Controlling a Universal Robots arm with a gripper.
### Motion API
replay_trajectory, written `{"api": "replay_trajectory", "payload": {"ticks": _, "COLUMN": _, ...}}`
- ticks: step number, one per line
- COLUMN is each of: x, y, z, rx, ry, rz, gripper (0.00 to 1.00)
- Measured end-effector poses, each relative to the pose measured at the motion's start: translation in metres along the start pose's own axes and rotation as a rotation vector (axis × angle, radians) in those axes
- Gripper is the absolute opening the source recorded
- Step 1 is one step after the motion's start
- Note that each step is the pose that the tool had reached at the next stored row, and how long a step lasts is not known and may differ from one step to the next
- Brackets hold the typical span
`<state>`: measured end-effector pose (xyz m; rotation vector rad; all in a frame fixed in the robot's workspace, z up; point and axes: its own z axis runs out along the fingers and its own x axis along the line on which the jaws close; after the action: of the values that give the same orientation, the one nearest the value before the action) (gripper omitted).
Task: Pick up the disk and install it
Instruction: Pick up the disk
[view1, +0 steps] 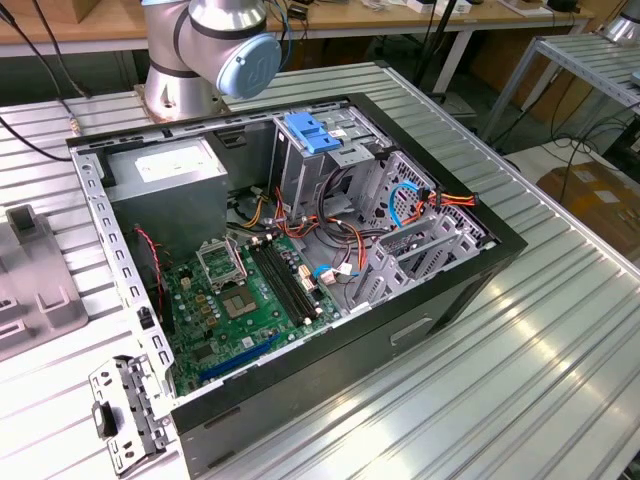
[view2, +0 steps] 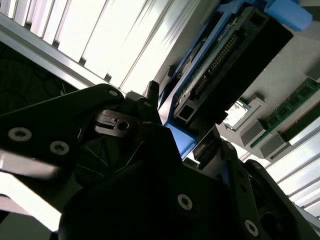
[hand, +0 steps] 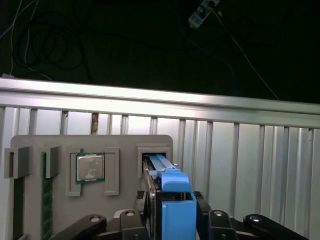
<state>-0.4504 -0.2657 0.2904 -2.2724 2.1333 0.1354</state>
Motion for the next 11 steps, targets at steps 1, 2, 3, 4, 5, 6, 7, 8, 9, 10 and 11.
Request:
{"api": "replay_trajectory", "payload": {"ticks": 1, "x": 0.0, "y": 0.0, "z": 0.0, "rx": 0.0, "ry": 0.0002, "rz": 0.0, "gripper": 0.41}}
{"api": "replay_trajectory", "payload": {"ticks": 2, "x": 0.0, "y": 0.0, "z": 0.0, "rx": 0.0, "ry": -0.0002, "rz": 0.0, "gripper": 0.38}}
{"api": "replay_trajectory", "payload": {"ticks": 3, "x": 0.0, "y": 0.0, "z": 0.0, "rx": 0.0, "ry": -0.0002, "rz": 0.0, "gripper": 0.38}}
{"api": "replay_trajectory", "payload": {"ticks": 4, "x": 0.0, "y": 0.0, "z": 0.0, "rx": 0.0, "ry": -0.0002, "rz": 0.0, "gripper": 0.38}}
{"api": "replay_trajectory", "payload": {"ticks": 5, "x": 0.0, "y": 0.0, "z": 0.0, "rx": 0.0, "ry": -0.0002, "rz": 0.0, "gripper": 0.38}}
{"api": "replay_trajectory", "payload": {"ticks": 6, "x": 0.0, "y": 0.0, "z": 0.0, "rx": 0.0001, "ry": -0.0003, "rz": 0.0, "gripper": 0.38}}
{"api": "replay_trajectory", "payload": {"ticks": 7, "x": 0.0, "y": 0.0, "z": 0.0, "rx": 0.0001, "ry": -0.0005, "rz": 0.0, "gripper": 0.38}}
{"api": "replay_trajectory", "payload": {"ticks": 8, "x": 0.0, "y": 0.0, "z": 0.0, "rx": 0.0001, "ry": -0.0007, "rz": 0.0, "gripper": 0.38}}
{"api": "replay_trajectory", "payload": {"ticks": 9, "x": 0.0, "y": 0.0, "z": 0.0, "rx": 0.0001, "ry": -0.0007, "rz": 0.0, "gripper": 0.38}}
{"api": "replay_trajectory", "payload": {"ticks": 10, "x": 0.0, "y": 0.0, "z": 0.0, "rx": 0.0001, "ry": -0.0008, "rz": 0.0, "gripper": 0.38}}
{"api": "replay_trajectory", "payload": {"ticks": 11, "x": 0.0, "y": 0.0, "z": 0.0, "rx": 0.0001, "ry": -0.0008, "rz": 0.0, "gripper": 0.38}}
